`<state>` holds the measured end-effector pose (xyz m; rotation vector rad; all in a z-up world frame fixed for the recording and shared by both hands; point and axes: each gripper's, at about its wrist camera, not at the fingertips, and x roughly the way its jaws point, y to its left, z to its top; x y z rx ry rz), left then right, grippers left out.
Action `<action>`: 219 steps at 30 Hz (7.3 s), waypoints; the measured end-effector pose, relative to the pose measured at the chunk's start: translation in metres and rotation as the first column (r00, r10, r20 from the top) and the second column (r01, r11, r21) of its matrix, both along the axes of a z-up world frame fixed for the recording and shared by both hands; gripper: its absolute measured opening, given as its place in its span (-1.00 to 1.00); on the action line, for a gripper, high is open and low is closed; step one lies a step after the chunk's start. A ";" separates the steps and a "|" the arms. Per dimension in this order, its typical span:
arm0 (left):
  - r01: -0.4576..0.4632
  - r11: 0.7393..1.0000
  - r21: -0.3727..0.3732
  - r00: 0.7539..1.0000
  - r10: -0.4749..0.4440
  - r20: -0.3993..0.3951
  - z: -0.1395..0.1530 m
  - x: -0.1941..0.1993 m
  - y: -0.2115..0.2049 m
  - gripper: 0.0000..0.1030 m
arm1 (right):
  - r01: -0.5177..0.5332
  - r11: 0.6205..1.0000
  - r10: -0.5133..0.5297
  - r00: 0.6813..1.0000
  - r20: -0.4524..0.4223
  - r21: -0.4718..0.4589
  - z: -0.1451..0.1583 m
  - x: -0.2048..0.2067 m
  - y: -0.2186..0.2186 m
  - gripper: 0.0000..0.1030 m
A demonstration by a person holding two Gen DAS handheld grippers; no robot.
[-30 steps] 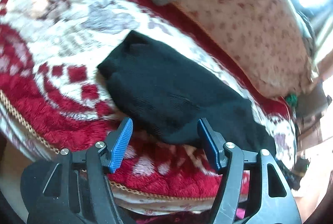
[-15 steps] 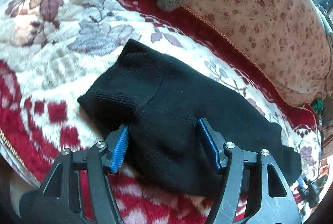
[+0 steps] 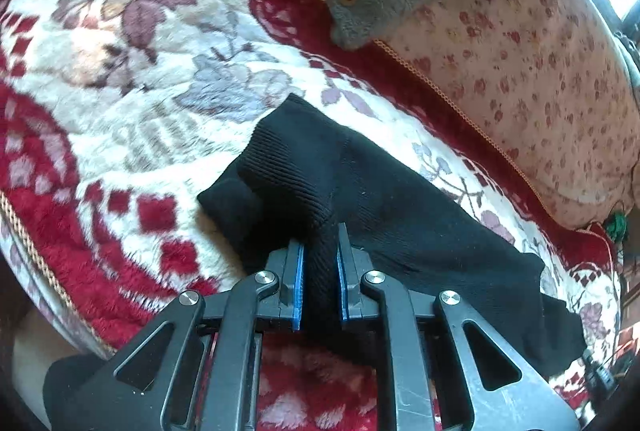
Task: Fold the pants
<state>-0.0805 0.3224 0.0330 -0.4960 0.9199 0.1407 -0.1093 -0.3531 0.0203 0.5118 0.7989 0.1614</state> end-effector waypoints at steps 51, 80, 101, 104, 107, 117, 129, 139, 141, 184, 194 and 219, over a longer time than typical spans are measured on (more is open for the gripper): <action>-0.026 0.970 0.241 0.999 0.030 -0.014 0.005 0.005 -0.034 -0.09 | -0.606 0.791 0.609 0.793 -0.009 0.086 0.007 0.165 0.325 -0.39; -0.020 0.955 0.296 0.999 0.008 0.040 0.029 -0.030 -0.063 -0.09 | -0.653 0.757 0.652 0.756 0.059 0.008 0.021 0.075 0.316 0.08; -0.129 0.991 0.033 0.992 0.129 -0.005 -0.005 -0.029 0.007 -0.06 | -0.736 0.676 0.736 0.677 0.007 -0.042 0.003 0.070 0.384 0.40; -0.140 0.988 0.066 0.990 0.141 -0.021 -0.011 -0.022 0.006 -0.06 | -0.726 0.680 0.729 0.684 -0.006 -0.104 0.001 0.073 0.400 0.40; -0.151 0.986 0.076 0.986 0.155 -0.060 -0.023 -0.019 0.007 -0.02 | -0.716 0.669 0.727 0.686 -0.023 -0.201 -0.002 0.070 0.416 0.40; -0.131 0.986 0.104 0.991 0.133 -0.013 -0.007 -0.031 0.005 -0.02 | -0.703 0.534 0.762 0.641 -0.092 -0.469 -0.019 0.047 0.441 0.51; 0.173 0.977 0.122 0.983 -0.179 0.043 0.034 -0.014 -0.091 -0.01 | -0.651 0.753 0.652 0.758 -0.025 -0.096 0.014 0.049 0.328 0.27; 0.564 0.825 0.026 0.826 -0.564 0.001 0.035 0.024 -0.231 -0.01 | -0.331 0.941 0.333 0.943 -0.018 0.067 0.019 0.001 0.163 0.26; 0.612 0.790 0.031 0.790 -0.612 -0.002 0.036 0.032 -0.257 -0.01 | -0.267 0.959 0.271 0.962 -0.032 0.094 0.015 -0.011 0.136 0.27; 0.997 0.068 0.027 0.070 -0.995 -0.068 -0.010 0.091 -0.477 0.29 | 0.103 0.908 -0.131 0.990 0.042 0.406 -0.044 -0.015 -0.005 -0.08; 0.994 -0.027 -0.110 -0.036 -0.996 -0.085 -0.012 0.108 -0.505 0.68 | 0.076 0.884 -0.117 0.991 0.061 0.461 -0.043 -0.005 -0.011 -0.11; 0.990 -0.042 0.136 -0.043 -0.999 0.003 0.035 0.088 -0.469 -0.75 | -0.169 0.682 0.000 0.973 0.231 0.712 -0.022 0.006 0.013 -0.75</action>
